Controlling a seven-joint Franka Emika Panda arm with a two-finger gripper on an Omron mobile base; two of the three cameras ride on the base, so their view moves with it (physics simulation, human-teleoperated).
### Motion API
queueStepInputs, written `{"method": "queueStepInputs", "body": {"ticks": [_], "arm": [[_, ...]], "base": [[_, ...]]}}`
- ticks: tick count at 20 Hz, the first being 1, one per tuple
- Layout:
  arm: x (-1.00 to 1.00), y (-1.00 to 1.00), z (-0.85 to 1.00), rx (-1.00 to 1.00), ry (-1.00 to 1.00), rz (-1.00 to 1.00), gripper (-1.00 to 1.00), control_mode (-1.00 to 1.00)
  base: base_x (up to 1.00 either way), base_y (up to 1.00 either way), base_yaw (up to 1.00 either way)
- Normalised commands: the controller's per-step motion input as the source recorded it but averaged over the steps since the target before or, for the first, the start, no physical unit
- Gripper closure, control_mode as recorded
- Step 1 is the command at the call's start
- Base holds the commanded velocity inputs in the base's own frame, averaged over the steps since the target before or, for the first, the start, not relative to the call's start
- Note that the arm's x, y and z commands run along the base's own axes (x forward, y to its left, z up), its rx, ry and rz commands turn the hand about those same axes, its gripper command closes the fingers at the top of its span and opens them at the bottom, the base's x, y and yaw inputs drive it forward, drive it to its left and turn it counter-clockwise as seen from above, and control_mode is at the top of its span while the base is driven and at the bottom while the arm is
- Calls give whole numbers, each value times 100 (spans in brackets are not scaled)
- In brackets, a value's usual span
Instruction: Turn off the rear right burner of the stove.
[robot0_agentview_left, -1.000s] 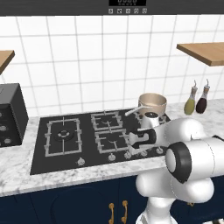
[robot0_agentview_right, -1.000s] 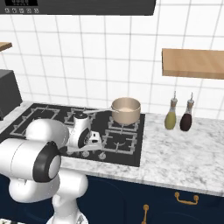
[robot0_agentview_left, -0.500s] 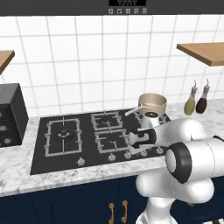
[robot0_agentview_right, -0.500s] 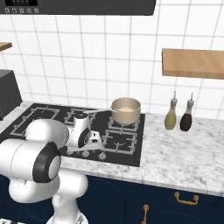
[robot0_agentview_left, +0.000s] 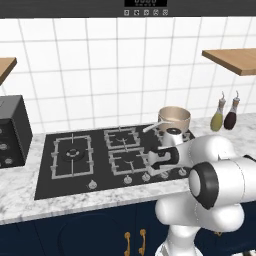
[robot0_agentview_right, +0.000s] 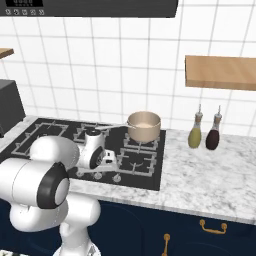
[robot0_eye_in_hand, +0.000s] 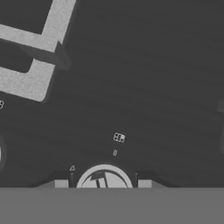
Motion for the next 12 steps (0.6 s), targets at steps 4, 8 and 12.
{"method": "queueStepInputs", "body": {"ticks": [4,8,12], "arm": [[-9,-21,0,6,0,-21,100,-100],[-34,-37,0,10,0,-40,100,-100],[-34,-45,0,11,0,-51,100,-100]], "base": [[0,0,0],[0,0,0],[0,0,0]]}}
